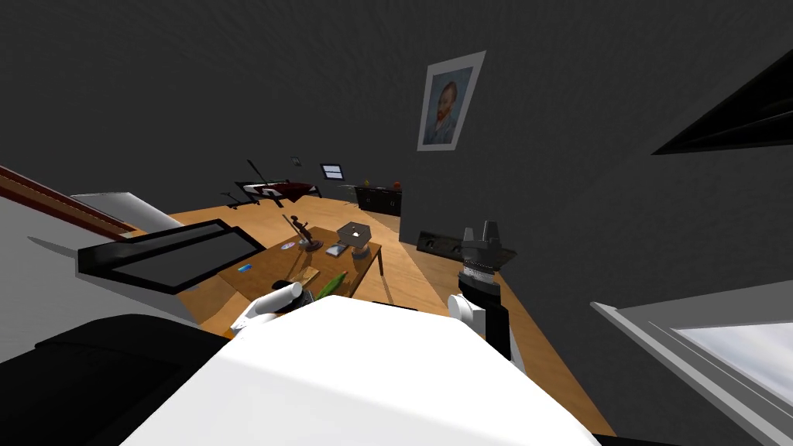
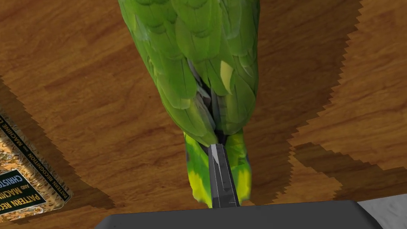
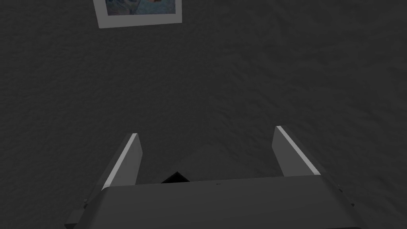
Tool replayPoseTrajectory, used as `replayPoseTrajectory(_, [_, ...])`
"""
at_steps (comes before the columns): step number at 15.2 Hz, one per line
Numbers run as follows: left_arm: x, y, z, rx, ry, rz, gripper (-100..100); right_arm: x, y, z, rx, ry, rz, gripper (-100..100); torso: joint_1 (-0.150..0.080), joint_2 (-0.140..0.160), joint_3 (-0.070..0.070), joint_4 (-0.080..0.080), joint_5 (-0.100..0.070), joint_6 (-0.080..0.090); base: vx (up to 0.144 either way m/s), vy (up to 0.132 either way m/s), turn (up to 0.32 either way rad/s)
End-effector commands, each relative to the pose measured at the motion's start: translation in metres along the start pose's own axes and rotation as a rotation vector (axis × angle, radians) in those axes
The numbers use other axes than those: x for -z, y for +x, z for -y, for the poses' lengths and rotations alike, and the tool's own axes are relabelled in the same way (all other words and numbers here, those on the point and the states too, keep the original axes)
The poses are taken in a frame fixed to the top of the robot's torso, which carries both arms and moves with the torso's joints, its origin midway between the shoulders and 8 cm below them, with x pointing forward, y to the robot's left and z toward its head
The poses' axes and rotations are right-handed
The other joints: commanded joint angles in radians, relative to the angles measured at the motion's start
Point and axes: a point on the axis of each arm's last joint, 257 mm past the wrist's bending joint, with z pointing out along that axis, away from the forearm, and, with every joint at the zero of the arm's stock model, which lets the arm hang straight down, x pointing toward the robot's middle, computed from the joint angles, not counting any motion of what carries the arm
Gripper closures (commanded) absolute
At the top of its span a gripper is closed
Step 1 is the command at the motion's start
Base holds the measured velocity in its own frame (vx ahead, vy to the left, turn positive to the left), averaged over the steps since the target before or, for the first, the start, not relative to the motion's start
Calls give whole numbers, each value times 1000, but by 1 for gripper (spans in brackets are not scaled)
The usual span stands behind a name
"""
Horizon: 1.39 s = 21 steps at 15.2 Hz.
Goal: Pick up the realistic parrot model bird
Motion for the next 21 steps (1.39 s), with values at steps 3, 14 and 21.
replayPoseTrajectory(3, [19,22,34,17,66,-45,-100,0,0,0,0,0,0,0,0,0,0,0,0,0,0,-2,23])
replayPoseTrajectory(14, [75,109,95,25,175,-207,-100,0,0,0,0,0,0,0,-7,-6,-3,-1,-1,1,-3,-56,-54])
replayPoseTrajectory(21, [62,88,50,-2,50,-158,-100,0,0,0,0,0,0,0,0,-9,-5,-2,0,0,149,-12,-73])
